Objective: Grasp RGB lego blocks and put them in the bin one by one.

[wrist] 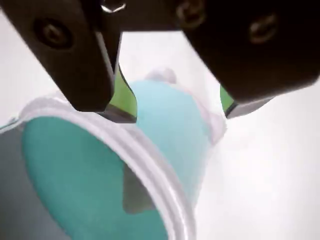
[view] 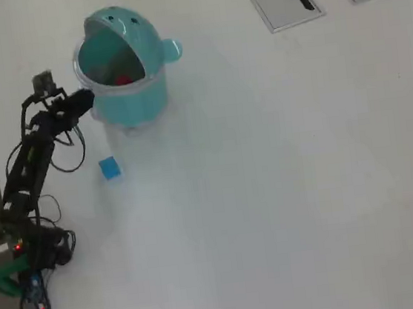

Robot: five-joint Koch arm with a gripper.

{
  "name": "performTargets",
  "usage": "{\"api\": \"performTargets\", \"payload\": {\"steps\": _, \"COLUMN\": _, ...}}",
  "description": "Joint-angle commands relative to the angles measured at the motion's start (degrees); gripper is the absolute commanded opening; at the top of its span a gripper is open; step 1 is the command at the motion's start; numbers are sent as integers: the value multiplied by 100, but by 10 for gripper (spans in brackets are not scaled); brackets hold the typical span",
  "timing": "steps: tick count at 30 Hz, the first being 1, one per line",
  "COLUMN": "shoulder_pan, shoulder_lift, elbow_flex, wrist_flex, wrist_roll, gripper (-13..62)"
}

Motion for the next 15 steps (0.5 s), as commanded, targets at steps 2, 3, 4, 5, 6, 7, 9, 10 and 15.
{"api": "performTargets", "payload": {"steps": 2, "shoulder_pan": -88, "shoulder_lift": 571, "elbow_flex": 246, "wrist_flex": -26, "wrist_roll": -439, "gripper": 312}}
{"api": "performTargets", "payload": {"steps": 3, "shoulder_pan": -88, "shoulder_lift": 642, "elbow_flex": 413, "wrist_flex": -26, "wrist_roll": -554, "gripper": 313}}
{"api": "performTargets", "payload": {"steps": 4, "shoulder_pan": -79, "shoulder_lift": 712, "elbow_flex": 598, "wrist_flex": -18, "wrist_roll": -686, "gripper": 313}}
{"api": "performTargets", "payload": {"steps": 5, "shoulder_pan": -62, "shoulder_lift": 756, "elbow_flex": 747, "wrist_flex": 35, "wrist_roll": -756, "gripper": 314}}
{"api": "performTargets", "payload": {"steps": 6, "shoulder_pan": -53, "shoulder_lift": 782, "elbow_flex": 853, "wrist_flex": 149, "wrist_roll": -835, "gripper": 314}}
{"api": "performTargets", "payload": {"steps": 7, "shoulder_pan": -35, "shoulder_lift": 800, "elbow_flex": 976, "wrist_flex": 193, "wrist_roll": -914, "gripper": 314}}
{"api": "performTargets", "payload": {"steps": 9, "shoulder_pan": -18, "shoulder_lift": 809, "elbow_flex": 1239, "wrist_flex": 202, "wrist_roll": -940, "gripper": 313}}
{"api": "performTargets", "payload": {"steps": 10, "shoulder_pan": 9, "shoulder_lift": 800, "elbow_flex": 1362, "wrist_flex": 202, "wrist_roll": -949, "gripper": 313}}
{"api": "performTargets", "payload": {"steps": 15, "shoulder_pan": 132, "shoulder_lift": 747, "elbow_flex": 1863, "wrist_flex": 176, "wrist_roll": -940, "gripper": 312}}
